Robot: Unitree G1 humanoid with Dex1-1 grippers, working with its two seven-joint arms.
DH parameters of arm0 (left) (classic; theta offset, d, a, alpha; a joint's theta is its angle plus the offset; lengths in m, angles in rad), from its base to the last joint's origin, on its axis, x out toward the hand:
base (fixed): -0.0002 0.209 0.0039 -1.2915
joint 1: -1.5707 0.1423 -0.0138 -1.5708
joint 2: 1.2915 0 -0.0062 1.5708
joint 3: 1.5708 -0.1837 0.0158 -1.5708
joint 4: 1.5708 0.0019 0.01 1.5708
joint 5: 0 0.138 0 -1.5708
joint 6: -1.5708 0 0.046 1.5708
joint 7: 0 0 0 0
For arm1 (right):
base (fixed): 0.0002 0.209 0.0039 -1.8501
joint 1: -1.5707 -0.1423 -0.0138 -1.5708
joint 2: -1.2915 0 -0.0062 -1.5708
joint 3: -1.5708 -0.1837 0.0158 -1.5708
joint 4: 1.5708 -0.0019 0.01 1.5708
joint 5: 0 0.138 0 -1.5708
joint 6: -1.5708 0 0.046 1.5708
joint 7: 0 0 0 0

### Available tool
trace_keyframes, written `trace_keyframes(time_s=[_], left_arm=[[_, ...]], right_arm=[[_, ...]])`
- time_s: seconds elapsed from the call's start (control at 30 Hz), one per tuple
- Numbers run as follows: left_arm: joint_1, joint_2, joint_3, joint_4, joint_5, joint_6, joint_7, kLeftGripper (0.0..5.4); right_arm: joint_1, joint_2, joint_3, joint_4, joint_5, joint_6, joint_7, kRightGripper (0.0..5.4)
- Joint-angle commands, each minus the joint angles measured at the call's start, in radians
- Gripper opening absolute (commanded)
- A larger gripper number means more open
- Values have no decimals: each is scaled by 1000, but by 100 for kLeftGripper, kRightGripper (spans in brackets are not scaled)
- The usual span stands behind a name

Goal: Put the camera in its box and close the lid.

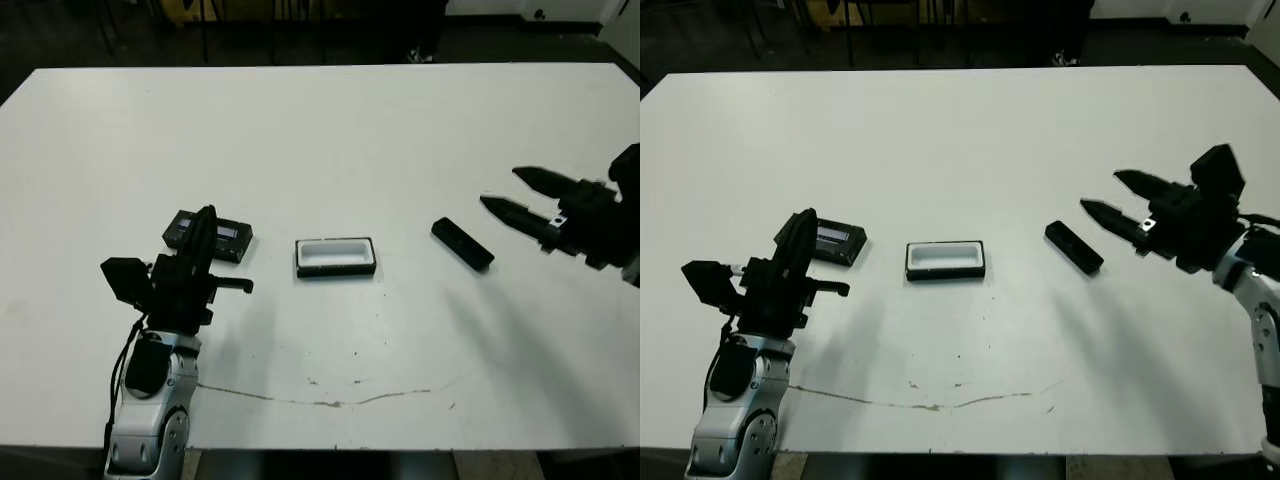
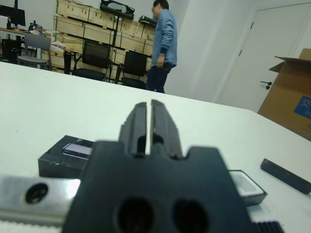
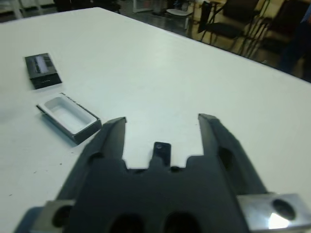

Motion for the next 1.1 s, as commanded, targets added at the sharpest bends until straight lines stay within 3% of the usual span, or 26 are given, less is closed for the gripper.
trace_keyframes(time_s=[0.03,0.33,0.73,1.1], left_arm=[[9,10,3,23,8,0,-3,0],[5,14,2,21,15,11,0,0],[6,13,4,21,7,13,-5,0],[12,9,7,23,1,6,-10,0]], right_arm=[[-3,1,18,31,4,11,18,390],[-1,32,50,69,-20,11,-20,538],[9,82,83,117,-55,15,-87,538],[39,110,105,166,-94,-30,-96,538]])
